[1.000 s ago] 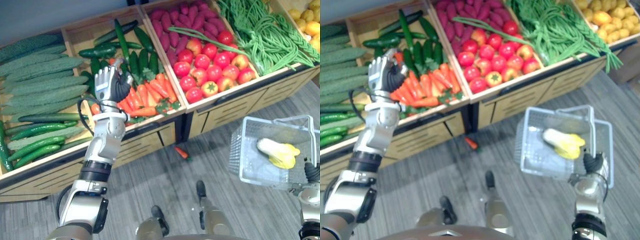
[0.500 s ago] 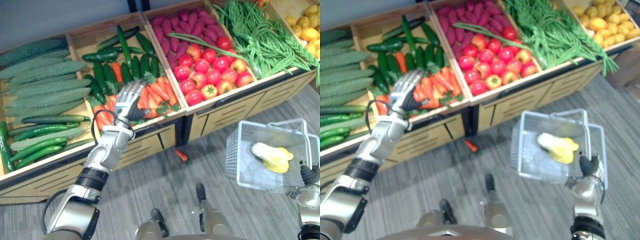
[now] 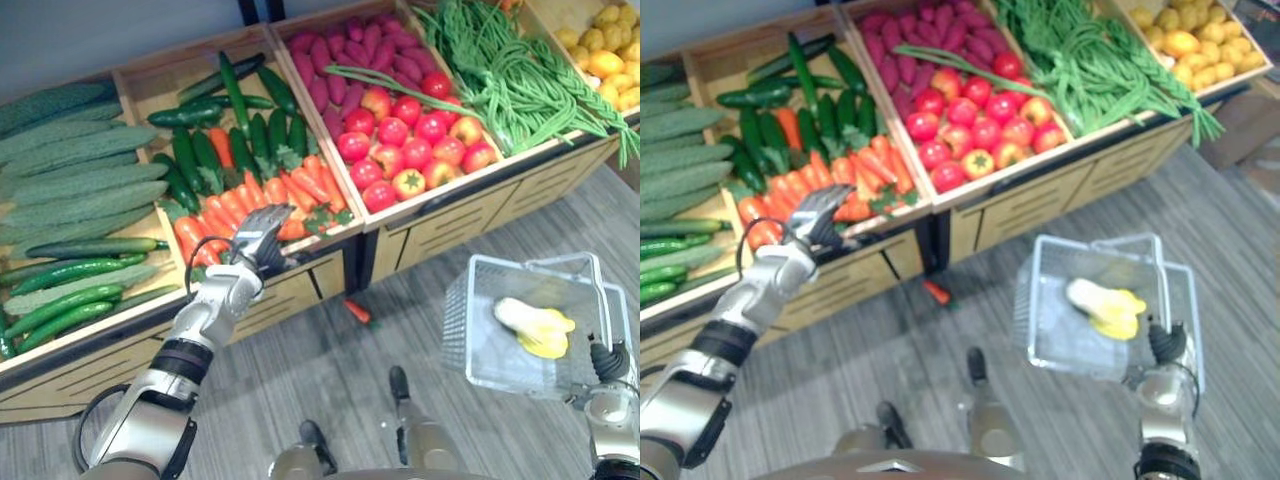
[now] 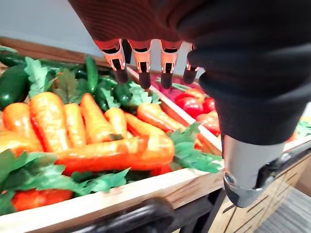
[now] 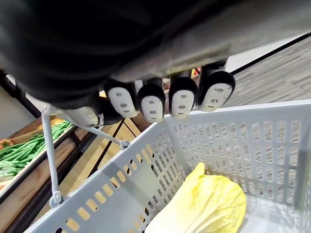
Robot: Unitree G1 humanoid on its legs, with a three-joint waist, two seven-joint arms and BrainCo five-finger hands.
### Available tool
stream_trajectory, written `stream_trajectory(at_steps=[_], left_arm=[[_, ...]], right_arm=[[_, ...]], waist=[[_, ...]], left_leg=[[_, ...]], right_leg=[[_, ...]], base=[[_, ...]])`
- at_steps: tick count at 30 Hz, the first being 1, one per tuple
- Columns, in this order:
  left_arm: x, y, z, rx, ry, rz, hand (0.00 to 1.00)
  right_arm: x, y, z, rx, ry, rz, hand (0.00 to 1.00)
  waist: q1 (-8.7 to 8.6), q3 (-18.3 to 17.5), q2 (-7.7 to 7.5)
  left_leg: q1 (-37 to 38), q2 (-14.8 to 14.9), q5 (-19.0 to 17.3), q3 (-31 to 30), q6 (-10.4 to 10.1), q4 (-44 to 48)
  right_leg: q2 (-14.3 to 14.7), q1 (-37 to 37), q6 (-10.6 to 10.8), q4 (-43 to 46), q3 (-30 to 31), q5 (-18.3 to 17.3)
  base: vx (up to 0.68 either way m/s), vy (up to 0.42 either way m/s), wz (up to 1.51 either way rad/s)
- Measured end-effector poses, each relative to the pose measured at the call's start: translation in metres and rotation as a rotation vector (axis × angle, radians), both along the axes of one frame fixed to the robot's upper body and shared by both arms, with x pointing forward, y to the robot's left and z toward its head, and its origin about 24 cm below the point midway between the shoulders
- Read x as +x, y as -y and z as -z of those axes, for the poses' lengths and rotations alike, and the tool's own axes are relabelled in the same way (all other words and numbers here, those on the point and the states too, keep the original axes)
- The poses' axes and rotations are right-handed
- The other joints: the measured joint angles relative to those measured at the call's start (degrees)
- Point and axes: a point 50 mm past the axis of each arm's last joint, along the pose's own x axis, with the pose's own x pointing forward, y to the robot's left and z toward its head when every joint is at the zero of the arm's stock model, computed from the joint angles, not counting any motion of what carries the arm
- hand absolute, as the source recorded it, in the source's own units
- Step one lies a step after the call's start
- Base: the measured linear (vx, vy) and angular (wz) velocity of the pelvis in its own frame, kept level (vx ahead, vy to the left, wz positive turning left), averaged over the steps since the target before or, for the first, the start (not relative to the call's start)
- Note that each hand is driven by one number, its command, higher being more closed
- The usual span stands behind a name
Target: Pick vegetable in the basket
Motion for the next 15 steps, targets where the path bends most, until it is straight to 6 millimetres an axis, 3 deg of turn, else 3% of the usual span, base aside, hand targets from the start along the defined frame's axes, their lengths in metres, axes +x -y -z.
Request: stream_trajectory(at_steps=[8, 15], left_arm=[[0.005, -0.029, -0.002, -0.036, 0.004, -0.182, 0.00], [0.015, -0.029, -0.006, -0.071, 0.015, -0.223, 0.00]], right_arm=[[-0.004, -0.001, 0.011, 0.035, -0.036, 0.024, 1.00], [0.000, 0.000, 0.007, 0.042, -0.010, 0.035, 1.00]], waist=[[-0.93, 0.0, -0.01], [-1.33, 0.3, 0.10]], left_leg=[[-1.5, 0.3, -0.6, 0.4, 0.1, 1.1], [-5.5, 1.1, -2.4, 0.3, 0.7, 5.1]], right_leg=[[0.1, -1.5, -0.2, 0.3, 0.6, 0.3], [0.2, -4.3, 0.0, 0.9, 1.0, 0.5]], base=[[-0.01, -0.018, -0.03], [-0.03, -0.023, -0.01]])
